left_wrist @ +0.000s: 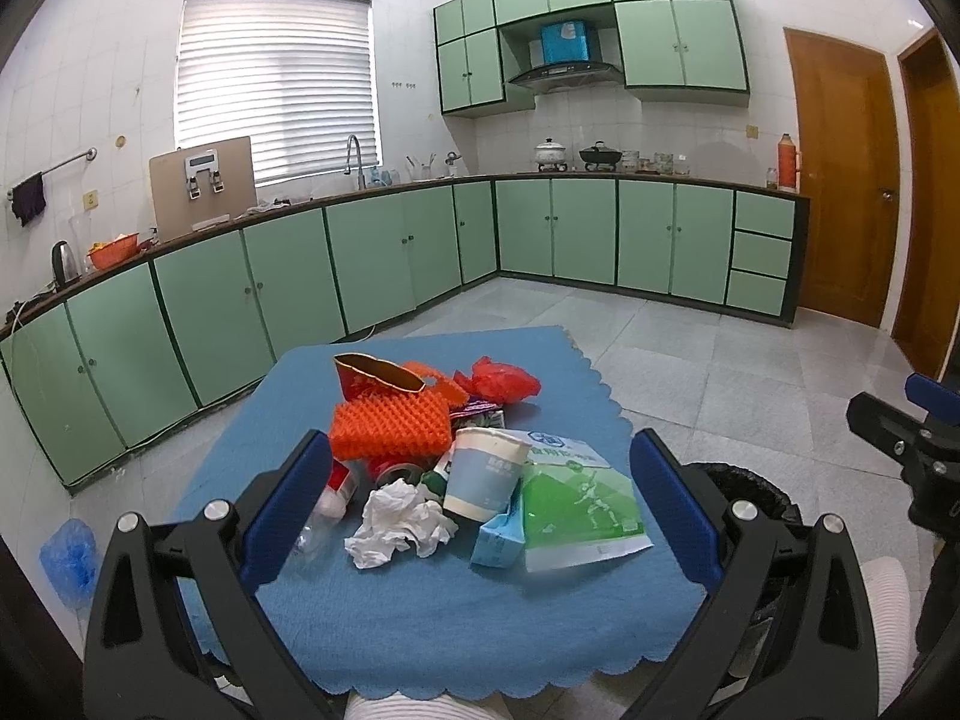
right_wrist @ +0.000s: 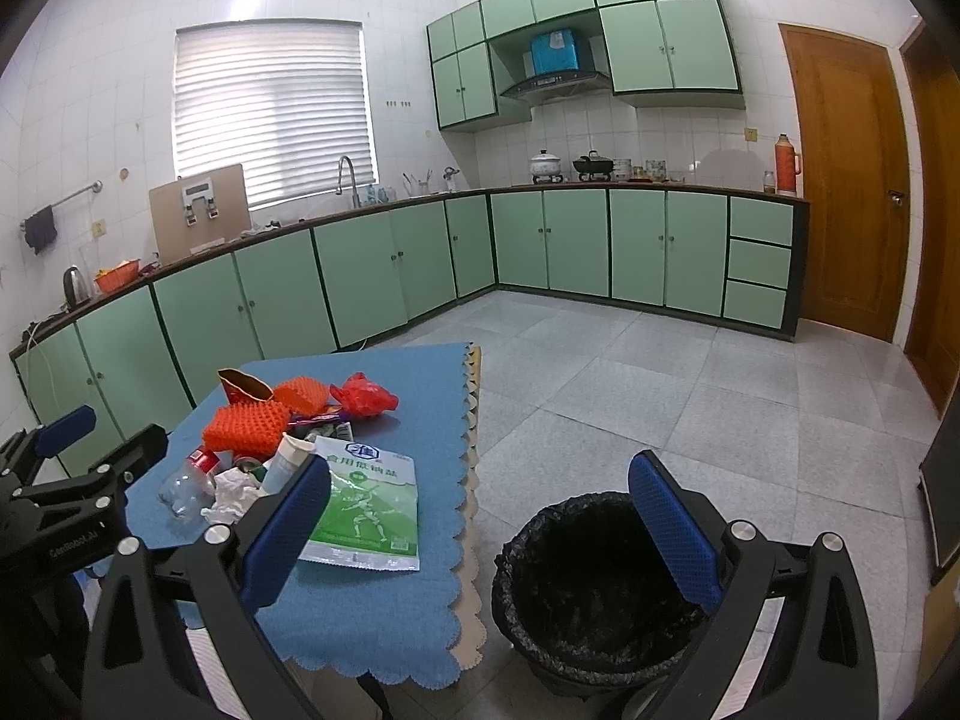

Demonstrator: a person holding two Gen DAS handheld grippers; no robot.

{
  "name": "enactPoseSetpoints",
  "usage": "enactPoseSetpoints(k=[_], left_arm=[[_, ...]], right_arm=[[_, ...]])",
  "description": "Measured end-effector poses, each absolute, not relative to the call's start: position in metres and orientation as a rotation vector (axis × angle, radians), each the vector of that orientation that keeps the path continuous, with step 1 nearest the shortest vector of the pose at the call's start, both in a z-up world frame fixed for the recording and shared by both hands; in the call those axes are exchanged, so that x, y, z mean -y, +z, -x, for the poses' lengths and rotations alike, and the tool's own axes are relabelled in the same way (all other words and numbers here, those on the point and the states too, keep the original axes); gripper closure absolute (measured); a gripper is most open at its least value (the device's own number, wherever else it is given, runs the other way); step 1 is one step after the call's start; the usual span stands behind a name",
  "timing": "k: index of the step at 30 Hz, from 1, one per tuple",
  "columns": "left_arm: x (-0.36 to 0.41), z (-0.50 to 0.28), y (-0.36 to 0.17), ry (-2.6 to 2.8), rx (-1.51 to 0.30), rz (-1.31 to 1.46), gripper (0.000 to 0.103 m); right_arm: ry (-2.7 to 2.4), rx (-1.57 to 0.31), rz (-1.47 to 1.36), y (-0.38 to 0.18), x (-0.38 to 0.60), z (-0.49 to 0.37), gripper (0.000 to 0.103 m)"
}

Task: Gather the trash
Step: 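Reach the left tool to the red paper cup and orange net, close on them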

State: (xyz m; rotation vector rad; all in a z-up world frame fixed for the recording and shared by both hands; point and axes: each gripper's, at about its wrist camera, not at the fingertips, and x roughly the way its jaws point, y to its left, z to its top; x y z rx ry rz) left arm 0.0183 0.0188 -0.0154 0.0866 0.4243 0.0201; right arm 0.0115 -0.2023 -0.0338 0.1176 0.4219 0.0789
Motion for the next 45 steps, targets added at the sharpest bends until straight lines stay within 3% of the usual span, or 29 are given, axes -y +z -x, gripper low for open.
enactPoseSetpoints(k=[16, 23, 28, 45], left_arm=[[-0.096, -0.109, -0.015, 0.194, -0.394, -0.065, 0.007], [-0.128, -0.171, -0.022, 0.225, -0.442, -0.049, 0.018], [-0.142, -0.207, -0.039, 0.22, -0.503, -0.042, 0.019], [-0.164, -0.252, -0.068, 0.196, -0.582, -0.007, 0.026]], right_arm=[[0.231, -0.441, -0.077, -0.028, 0.156, -0.123, 0.02], [0.287, -0.454, -0.057, -0.032, 0.118, -0.194, 0.027], [0.302, -0.501, -0.048, -0.051, 0.098, -0.237, 0.031], [0.346, -0.595, 0.004, -0.073, 0.064, -0.296, 0.032]])
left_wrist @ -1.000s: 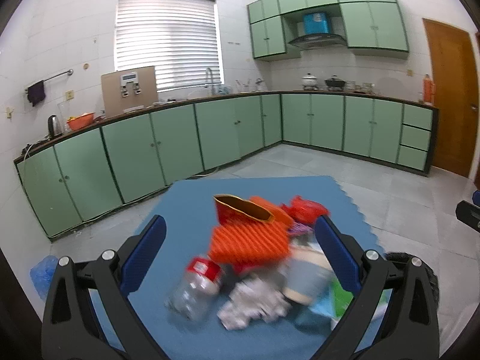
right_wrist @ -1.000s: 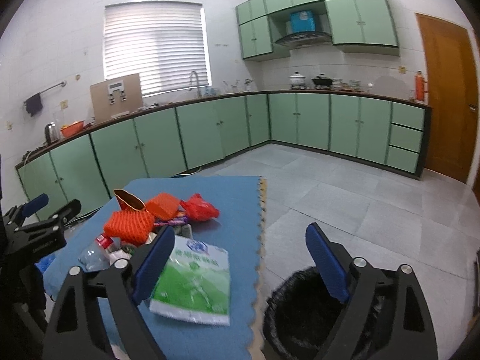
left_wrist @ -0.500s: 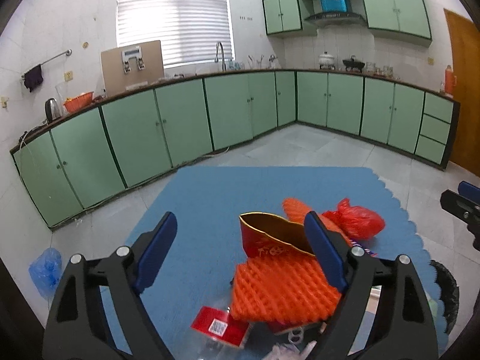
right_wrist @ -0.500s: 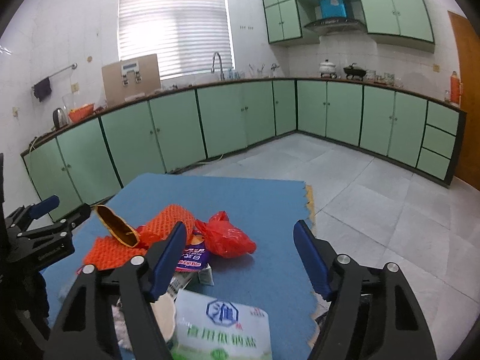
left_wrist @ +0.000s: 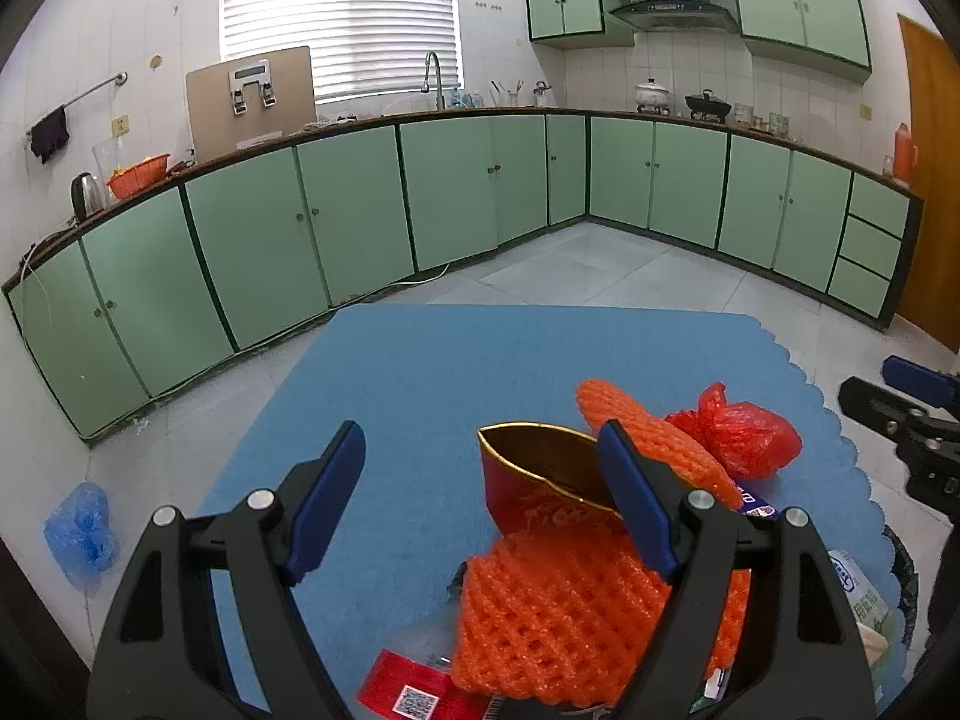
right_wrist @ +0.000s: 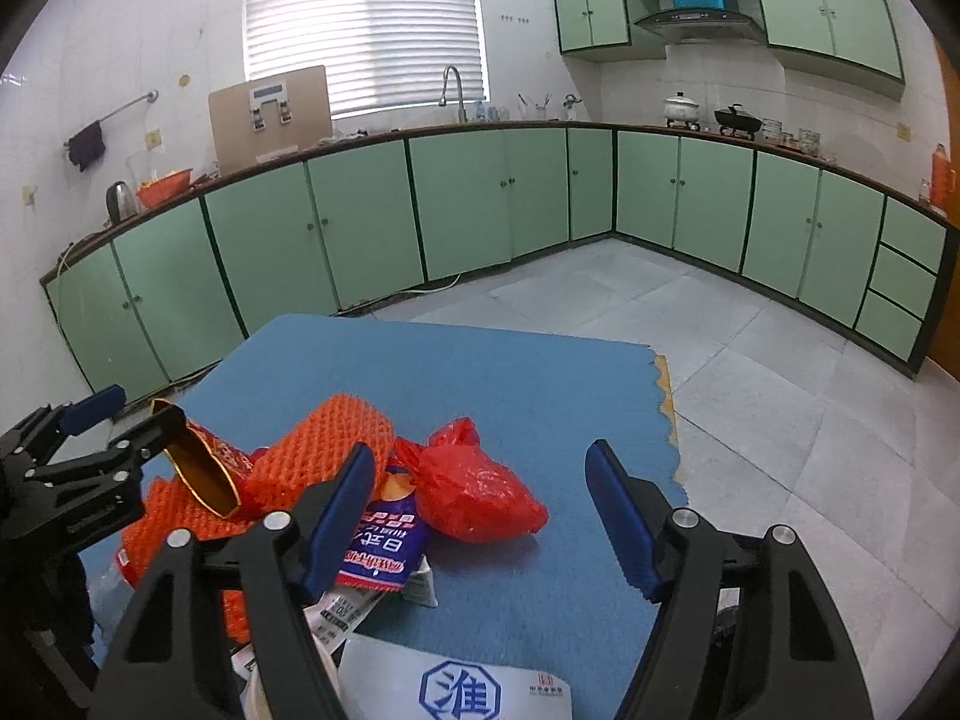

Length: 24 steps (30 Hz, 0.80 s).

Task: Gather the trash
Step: 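Reach the left tool to the red paper cup and orange net, close on them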

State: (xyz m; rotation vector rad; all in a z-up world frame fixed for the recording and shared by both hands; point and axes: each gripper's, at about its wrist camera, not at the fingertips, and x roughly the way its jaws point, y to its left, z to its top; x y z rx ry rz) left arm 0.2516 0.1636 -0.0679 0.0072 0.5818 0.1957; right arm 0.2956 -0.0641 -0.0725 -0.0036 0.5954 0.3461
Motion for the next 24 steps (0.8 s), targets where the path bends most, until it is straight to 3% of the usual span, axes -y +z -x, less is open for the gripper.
enactPoseSetpoints(k=[4, 18, 21, 24], left_arm=[[-0.168, -0.249, -0.072, 0.165, -0.605, 0.032, 0.034], [-0.188, -0.234, -0.082, 0.18, -0.639, 0.092, 0.041], [-0.189, -0.236, -0.083, 0.159, -0.641, 0.109, 0.05], [-0.189, -0.238, -0.085, 0.124, -0.643, 0.118, 0.067]], right_arm=[[0.358, -0.612, 0.016, -0.075, 0.058, -0.301, 0.032], [0.374, -0.598, 0.041, -0.072, 0.044, -0.296, 0.032], [0.375, -0.596, 0.045, -0.072, 0.042, -0.294, 0.032], [0.373, -0.601, 0.046, -0.073, 0.041, -0.295, 0.032]])
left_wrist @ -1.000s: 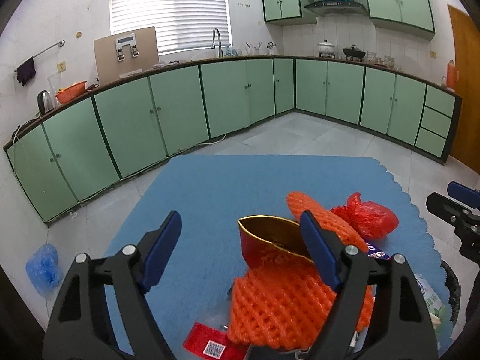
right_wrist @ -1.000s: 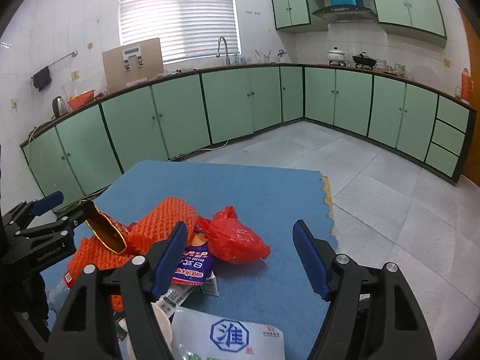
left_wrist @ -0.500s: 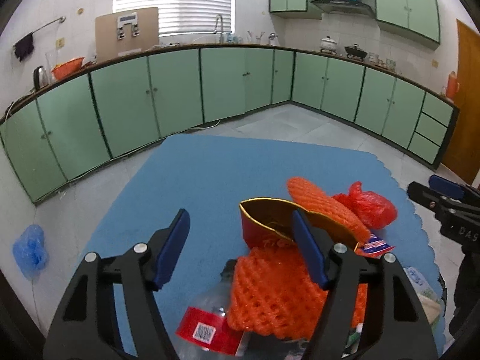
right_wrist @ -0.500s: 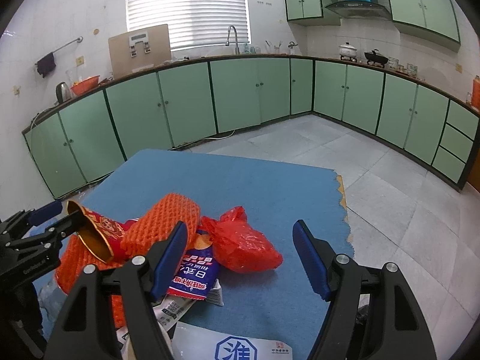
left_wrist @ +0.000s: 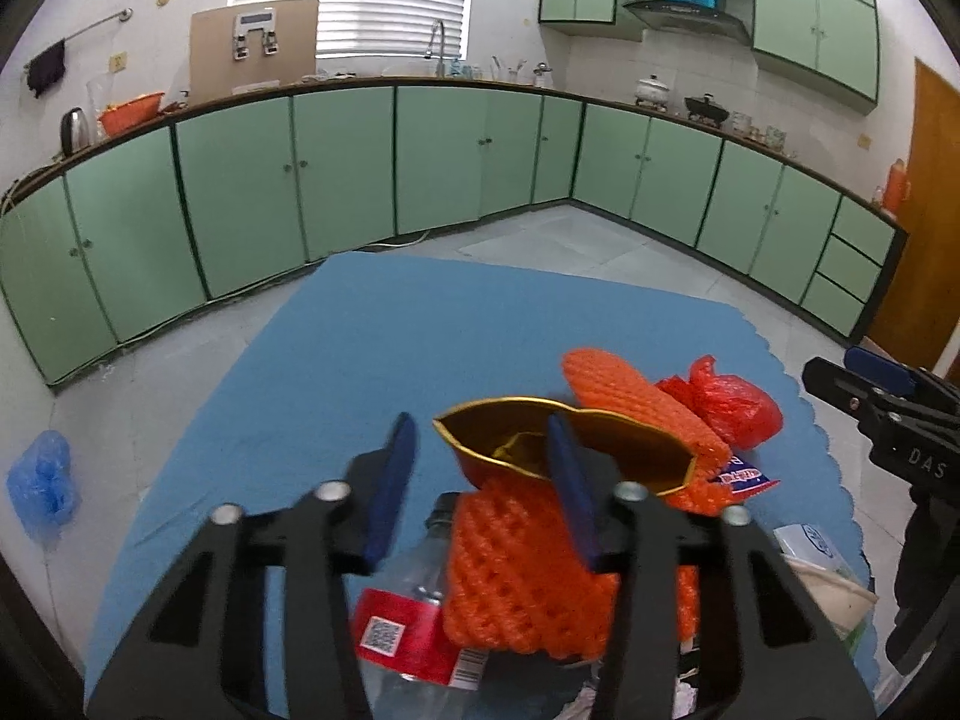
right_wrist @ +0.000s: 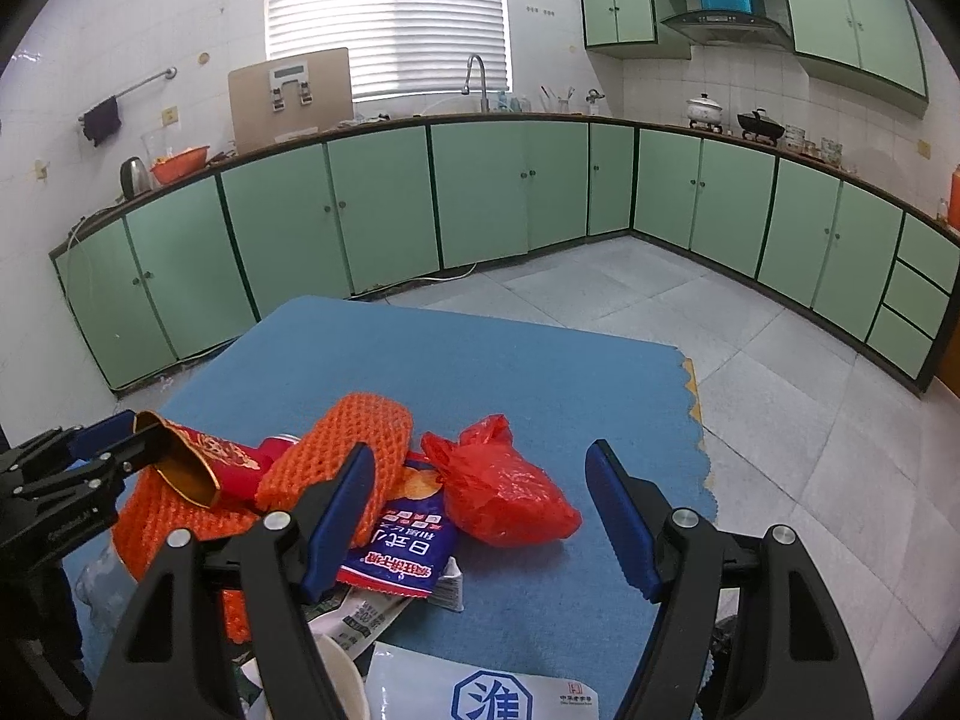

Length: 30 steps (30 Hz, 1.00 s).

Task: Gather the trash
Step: 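Reach the left tool to the red paper cup and orange net, close on them, then carry the red cup and orange net with the left tool over the bin, release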

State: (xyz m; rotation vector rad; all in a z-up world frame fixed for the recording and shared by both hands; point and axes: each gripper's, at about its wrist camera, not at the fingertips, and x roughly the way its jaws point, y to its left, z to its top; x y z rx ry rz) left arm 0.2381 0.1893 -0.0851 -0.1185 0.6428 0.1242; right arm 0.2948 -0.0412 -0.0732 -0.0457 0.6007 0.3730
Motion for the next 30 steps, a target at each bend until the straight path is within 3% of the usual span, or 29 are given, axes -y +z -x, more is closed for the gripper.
enactPoseSetpoints(k=[3, 5, 8, 14, 28, 30], left_arm=[[-0.188, -0.238, -0.087, 0.112, -0.642, 0.115, 0.075], [-0.187, -0.237, -0.089, 0.099, -0.642, 0.121, 0.088], [-0.188, -0.235, -0.09, 0.097, -0.624, 0.142, 0.096], [-0.186, -0.23, -0.079, 0.123, -0.535, 0.131, 0.099], [-0.18, -0.226, -0.078, 0.152, -0.434, 0.139, 0.101], [-0.18, -0.226, -0.082, 0.148, -0.446, 0.14, 0.101]], right_arm=[[0.371, -0.611, 0.049, -0.075, 0.04, -0.297, 0.032], [0.373, -0.62, 0.055, -0.077, 0.038, -0.299, 0.031], [0.382, -0.639, 0.073, -0.081, 0.033, -0.303, 0.032], [0.404, -0.677, 0.061, -0.087, 0.024, -0.31, 0.041], [0.523, -0.779, 0.11, -0.104, -0.025, -0.314, 0.045], [0.536, -0.807, 0.131, -0.108, -0.03, -0.316, 0.052]])
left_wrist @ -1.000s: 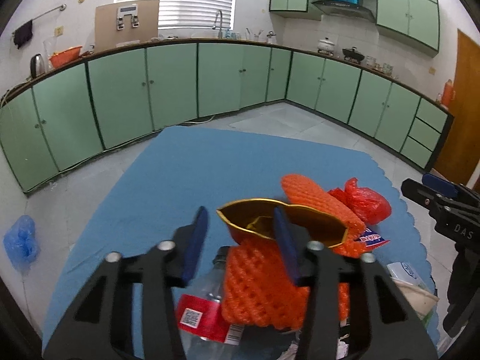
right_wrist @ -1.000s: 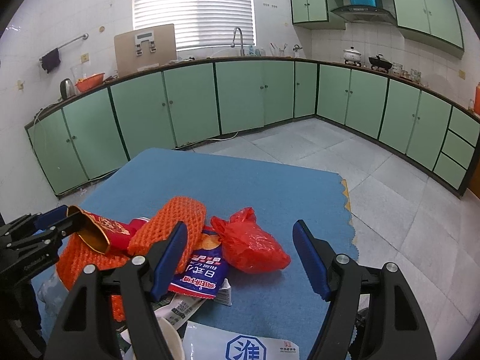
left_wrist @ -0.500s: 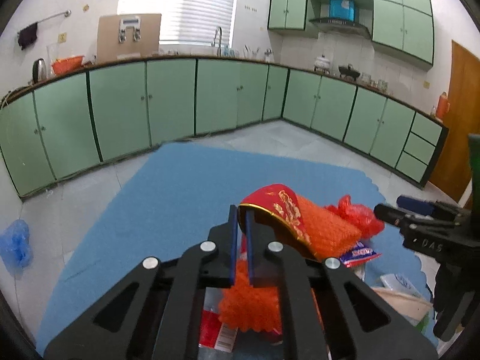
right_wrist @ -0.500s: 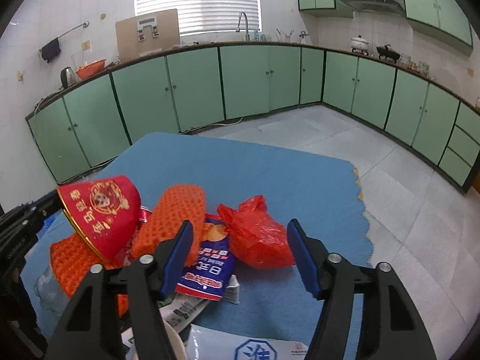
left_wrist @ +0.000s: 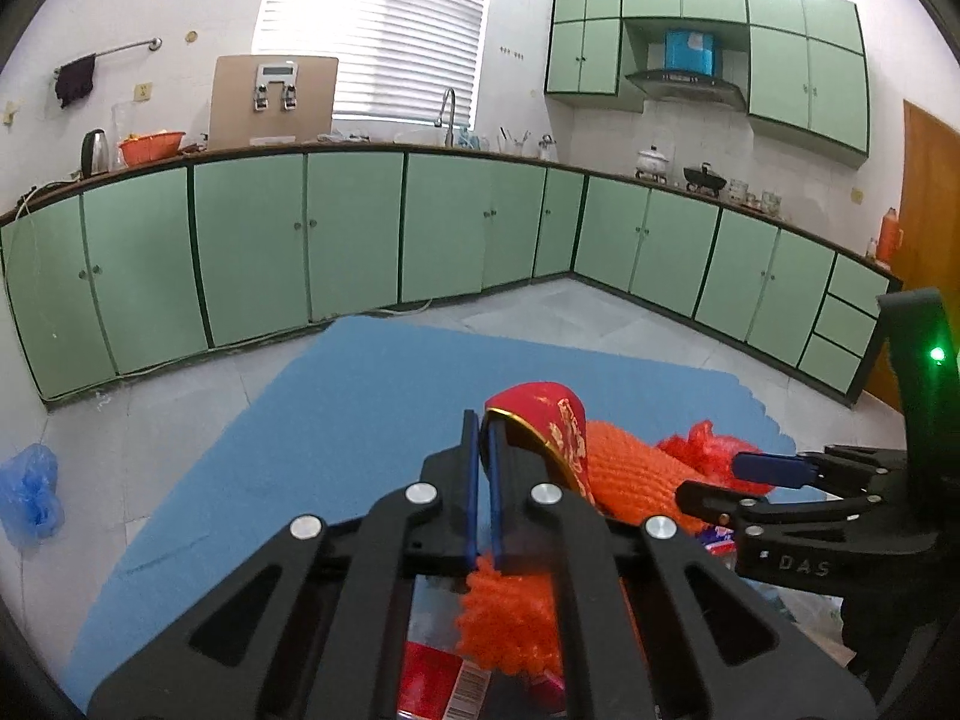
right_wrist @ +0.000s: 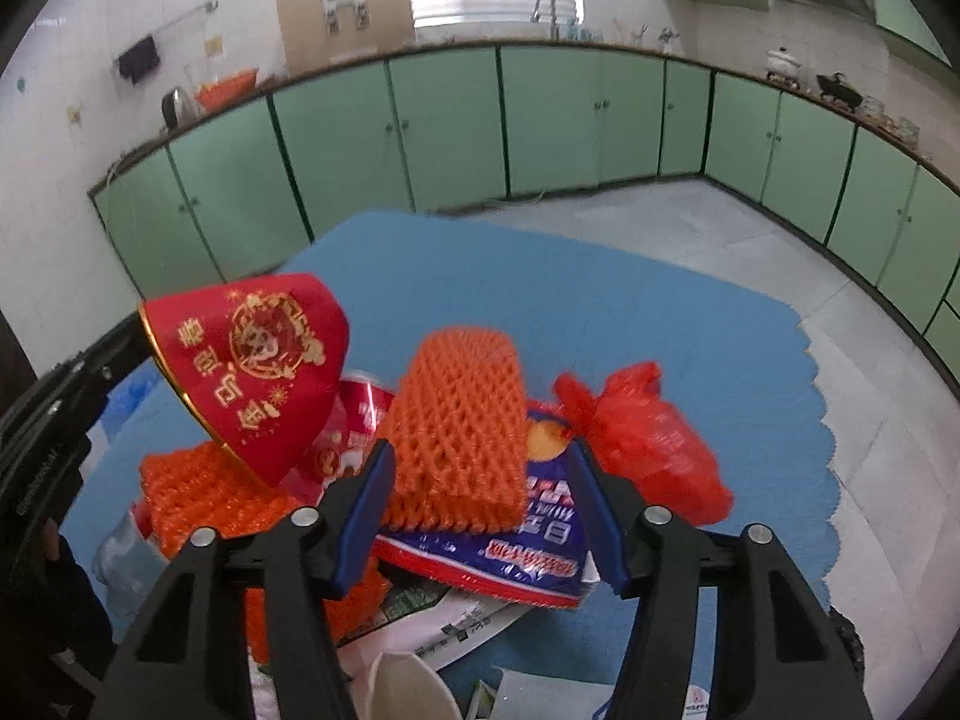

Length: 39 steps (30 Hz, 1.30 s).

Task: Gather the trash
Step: 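Carry the red cup and orange net with the left tool over the bin, release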

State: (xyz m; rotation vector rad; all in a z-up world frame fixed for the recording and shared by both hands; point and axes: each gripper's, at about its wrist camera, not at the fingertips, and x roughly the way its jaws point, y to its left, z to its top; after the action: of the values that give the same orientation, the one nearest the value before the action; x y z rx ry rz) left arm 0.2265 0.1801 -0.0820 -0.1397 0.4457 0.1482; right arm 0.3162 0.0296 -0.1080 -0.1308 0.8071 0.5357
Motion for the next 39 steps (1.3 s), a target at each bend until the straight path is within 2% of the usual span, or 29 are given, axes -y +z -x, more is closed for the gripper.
enactPoseSetpoints(k=[3, 5, 8, 19, 26, 32, 39], left_arm=[[-0.18, -0.228, -0.085, 0.141, -0.459, 0.147, 0.101], [-0.184, -0.228, -0.085, 0.139, -0.457, 0.148, 0.101], [-0.187, -0.229, -0.083, 0.141, -0.454, 0.144, 0.101], [-0.185, -0.217, -0.058, 0.134, -0.386, 0.132, 0.101], [-0.155, -0.205, -0.028, 0.059, -0.315, 0.123, 0.101], [-0.102, -0.197, -0.009, -0.064, -0.276, 0.104, 0.101], [-0.021, -0.191, -0.02, -0.237, -0.313, 0.08, 0.101]], right_arm=[[0.548, -0.862, 0.148, -0.113, -0.034, -0.321, 0.066], [0.577, -0.882, 0.16, -0.115, -0.038, -0.323, 0.082], [0.602, -0.875, 0.16, -0.114, -0.039, -0.321, 0.094], [0.587, -0.711, 0.108, -0.063, -0.009, -0.291, 0.095], [0.543, -0.601, 0.055, -0.024, 0.035, -0.263, 0.095], [0.451, -0.551, 0.015, -0.009, 0.09, -0.233, 0.096], [0.261, -0.548, -0.018, -0.015, 0.17, -0.193, 0.096]])
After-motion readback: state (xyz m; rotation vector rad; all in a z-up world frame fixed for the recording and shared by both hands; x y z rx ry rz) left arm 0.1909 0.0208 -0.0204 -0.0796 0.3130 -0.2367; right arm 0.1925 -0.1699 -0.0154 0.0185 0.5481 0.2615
